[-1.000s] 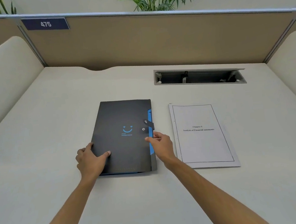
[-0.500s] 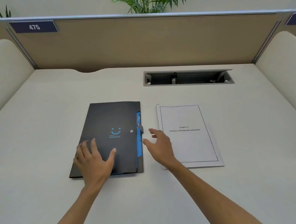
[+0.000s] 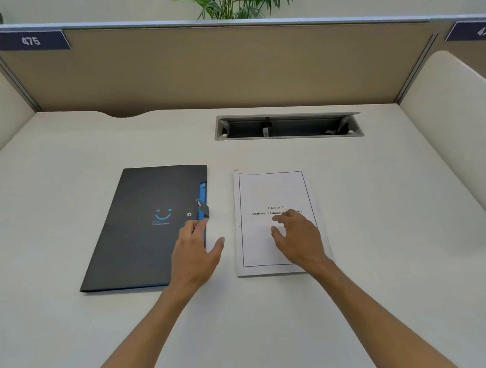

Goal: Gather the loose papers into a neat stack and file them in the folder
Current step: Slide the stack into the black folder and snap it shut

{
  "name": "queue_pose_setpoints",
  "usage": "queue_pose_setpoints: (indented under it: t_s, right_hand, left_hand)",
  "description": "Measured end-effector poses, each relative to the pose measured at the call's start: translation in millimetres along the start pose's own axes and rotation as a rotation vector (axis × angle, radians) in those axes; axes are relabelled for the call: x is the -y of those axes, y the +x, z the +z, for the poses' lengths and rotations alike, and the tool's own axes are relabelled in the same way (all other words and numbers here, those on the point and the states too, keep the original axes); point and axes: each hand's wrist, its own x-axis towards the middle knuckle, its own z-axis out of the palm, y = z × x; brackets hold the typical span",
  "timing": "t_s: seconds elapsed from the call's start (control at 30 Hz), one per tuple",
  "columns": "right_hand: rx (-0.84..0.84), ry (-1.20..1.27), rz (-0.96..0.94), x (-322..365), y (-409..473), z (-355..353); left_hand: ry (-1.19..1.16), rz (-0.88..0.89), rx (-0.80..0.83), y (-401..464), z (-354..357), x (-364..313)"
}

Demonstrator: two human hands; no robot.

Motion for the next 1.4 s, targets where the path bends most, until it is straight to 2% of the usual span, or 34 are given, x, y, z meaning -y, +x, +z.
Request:
queue_pose_setpoints:
  t_s: [0.2, 0.4, 0.87, 1.1, 1.3, 1.4]
  right_hand:
    - [0.122, -0.065, -0.043, -13.6, -2.0, 2.1]
    - [0.131, -0.107, -0.069, -18.2, 1.7, 3.9]
    - [0.084, -0.159, -0.132, -21.1, 3.3, 8.8]
    - [0.065, -0.141, -0.135, -23.3, 2.1, 9.0]
    - [0.054, -0.130, -0.138, -23.4, 2.3, 9.2]
    - [0.057, -0.099, -0.140, -26.2, 2.2, 8.9]
  left_hand:
    - [0.103, -0.117, 0.125, 2.1, 27.3, -17.2]
    - [0.141, -0.185, 0.107, -1.4, 44.8, -36.6]
    - [-0.257, -0.397, 0.150, 4.0, 58.8, -72.6]
    - [-0.622, -0.606, 0.169, 10.3, 60.9, -64.8]
    - [-0.656, -0.497, 0.293, 9.7, 62.6, -58.1]
    - [-0.630, -0.460, 0.288, 6.4, 61.2, -61.1]
